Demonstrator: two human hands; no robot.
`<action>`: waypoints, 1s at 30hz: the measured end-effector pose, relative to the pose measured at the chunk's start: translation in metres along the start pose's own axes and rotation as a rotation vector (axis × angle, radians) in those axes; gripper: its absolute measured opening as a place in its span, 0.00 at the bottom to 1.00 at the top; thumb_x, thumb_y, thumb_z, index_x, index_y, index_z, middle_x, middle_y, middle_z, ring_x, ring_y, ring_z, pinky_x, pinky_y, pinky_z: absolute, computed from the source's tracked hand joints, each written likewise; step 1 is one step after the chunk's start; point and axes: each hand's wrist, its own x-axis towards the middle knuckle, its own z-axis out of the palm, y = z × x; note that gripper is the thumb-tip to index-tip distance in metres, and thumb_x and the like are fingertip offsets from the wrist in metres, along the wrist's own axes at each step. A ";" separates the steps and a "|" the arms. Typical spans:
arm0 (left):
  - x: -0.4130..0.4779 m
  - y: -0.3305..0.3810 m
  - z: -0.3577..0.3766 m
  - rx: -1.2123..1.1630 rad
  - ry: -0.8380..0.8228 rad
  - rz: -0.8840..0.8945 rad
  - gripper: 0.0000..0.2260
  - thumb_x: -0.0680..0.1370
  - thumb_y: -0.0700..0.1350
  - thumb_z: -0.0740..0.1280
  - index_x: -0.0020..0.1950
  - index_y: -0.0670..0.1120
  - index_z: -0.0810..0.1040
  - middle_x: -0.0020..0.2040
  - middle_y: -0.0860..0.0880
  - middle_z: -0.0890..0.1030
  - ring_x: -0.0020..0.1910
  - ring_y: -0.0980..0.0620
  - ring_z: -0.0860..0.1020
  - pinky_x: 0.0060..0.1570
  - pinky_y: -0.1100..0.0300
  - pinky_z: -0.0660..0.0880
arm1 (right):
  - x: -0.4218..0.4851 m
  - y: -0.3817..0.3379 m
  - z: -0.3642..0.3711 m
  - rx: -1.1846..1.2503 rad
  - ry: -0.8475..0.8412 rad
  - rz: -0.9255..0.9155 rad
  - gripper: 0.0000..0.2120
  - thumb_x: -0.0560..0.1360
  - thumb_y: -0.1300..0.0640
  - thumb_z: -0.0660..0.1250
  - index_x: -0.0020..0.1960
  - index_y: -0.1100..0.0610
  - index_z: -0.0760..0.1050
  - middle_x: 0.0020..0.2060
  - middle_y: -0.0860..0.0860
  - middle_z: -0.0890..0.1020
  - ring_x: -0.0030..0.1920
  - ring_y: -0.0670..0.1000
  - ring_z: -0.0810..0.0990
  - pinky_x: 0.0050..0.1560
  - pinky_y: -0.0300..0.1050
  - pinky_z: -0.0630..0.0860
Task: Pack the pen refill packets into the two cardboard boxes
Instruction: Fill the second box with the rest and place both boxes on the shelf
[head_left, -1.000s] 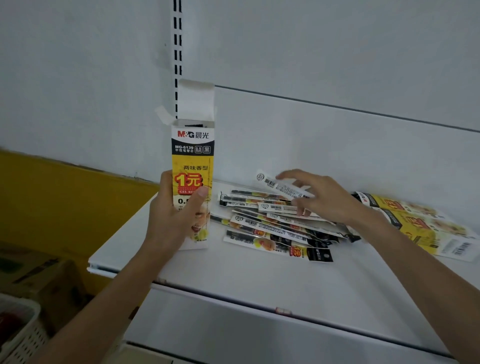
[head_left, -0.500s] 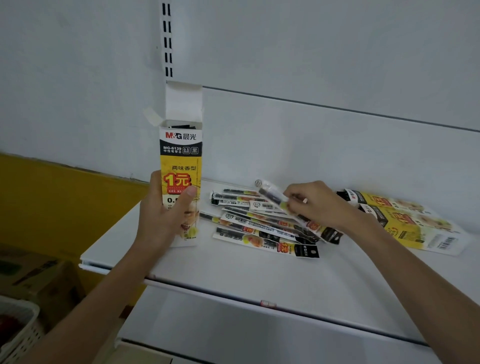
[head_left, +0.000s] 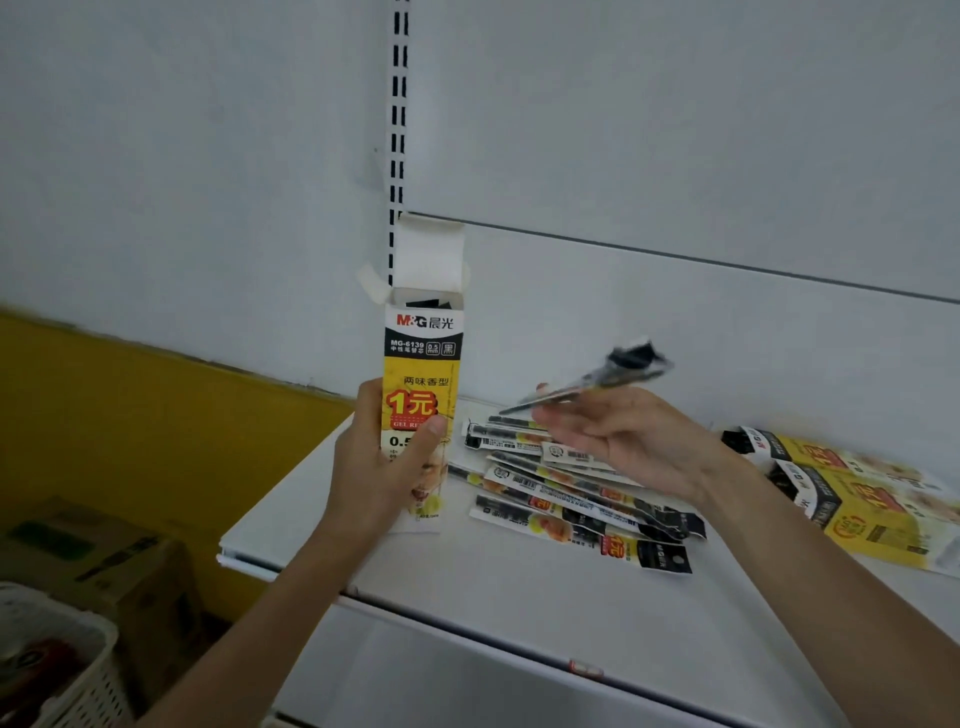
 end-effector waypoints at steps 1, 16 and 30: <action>0.000 -0.001 0.000 -0.006 -0.005 0.005 0.14 0.67 0.57 0.64 0.50 0.61 0.67 0.45 0.58 0.79 0.44 0.59 0.79 0.47 0.56 0.77 | 0.003 0.000 0.001 -0.007 -0.005 -0.045 0.16 0.63 0.74 0.64 0.49 0.67 0.81 0.48 0.60 0.84 0.49 0.54 0.84 0.44 0.42 0.81; 0.050 0.077 -0.034 0.233 0.117 0.280 0.28 0.66 0.60 0.70 0.63 0.61 0.62 0.65 0.54 0.67 0.61 0.57 0.69 0.55 0.61 0.70 | 0.040 -0.095 0.098 -0.531 0.185 -0.906 0.08 0.75 0.61 0.67 0.37 0.57 0.79 0.31 0.47 0.82 0.36 0.48 0.77 0.32 0.38 0.74; 0.059 0.069 -0.032 0.295 -0.088 0.154 0.24 0.67 0.51 0.73 0.56 0.59 0.64 0.42 0.63 0.75 0.40 0.68 0.76 0.33 0.72 0.74 | 0.073 -0.075 0.094 -0.884 -0.067 -0.642 0.06 0.73 0.61 0.68 0.45 0.64 0.81 0.44 0.55 0.85 0.49 0.52 0.82 0.60 0.51 0.75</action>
